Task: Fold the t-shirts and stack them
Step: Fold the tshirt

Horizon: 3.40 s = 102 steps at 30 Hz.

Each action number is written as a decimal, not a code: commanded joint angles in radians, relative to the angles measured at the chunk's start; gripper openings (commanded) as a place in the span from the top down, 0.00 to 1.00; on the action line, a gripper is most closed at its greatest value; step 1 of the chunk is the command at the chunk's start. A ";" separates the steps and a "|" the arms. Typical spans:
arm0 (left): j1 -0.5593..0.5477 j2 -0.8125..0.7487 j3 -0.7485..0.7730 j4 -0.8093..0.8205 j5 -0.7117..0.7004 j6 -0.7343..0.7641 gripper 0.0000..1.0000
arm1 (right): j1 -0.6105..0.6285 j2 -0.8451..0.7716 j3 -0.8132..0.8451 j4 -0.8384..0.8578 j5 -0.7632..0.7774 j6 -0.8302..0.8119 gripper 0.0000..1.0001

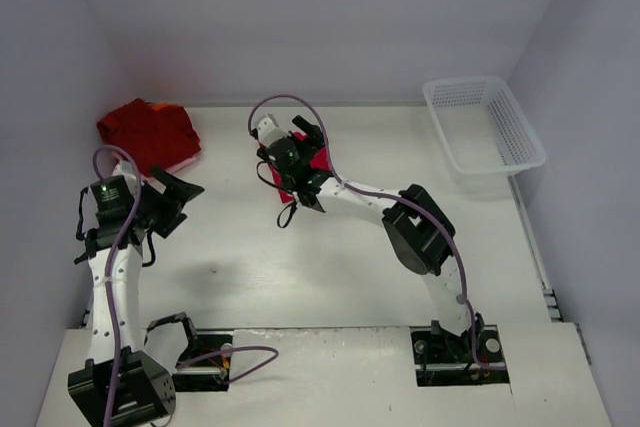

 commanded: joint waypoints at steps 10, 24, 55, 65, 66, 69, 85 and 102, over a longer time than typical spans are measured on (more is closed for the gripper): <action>-0.075 0.081 0.035 0.202 0.034 -0.072 0.19 | 0.008 -0.207 0.055 -0.071 0.090 0.082 0.00; -0.405 0.615 0.380 0.319 -0.048 -0.017 0.19 | -0.044 -0.371 0.014 -0.177 0.090 0.225 0.00; -0.577 1.033 0.704 0.471 -0.274 0.042 0.40 | -0.153 -0.520 -0.213 -0.218 -0.038 0.392 0.00; -0.587 1.071 0.730 0.454 -0.308 0.065 0.99 | -0.159 -0.529 -0.230 -0.218 -0.054 0.406 0.00; -0.589 1.074 0.731 0.452 -0.308 0.066 1.00 | -0.161 -0.529 -0.235 -0.218 -0.053 0.406 0.00; -0.597 1.079 0.736 0.449 -0.306 0.074 1.00 | -0.161 -0.533 -0.244 -0.218 -0.053 0.412 0.00; -0.627 1.007 0.655 0.695 -0.151 0.117 1.00 | -0.164 -0.496 -0.245 -0.217 -0.068 0.441 0.00; -0.683 0.990 0.723 0.750 -0.055 0.135 1.00 | -0.176 -0.473 -0.273 -0.202 -0.079 0.461 0.00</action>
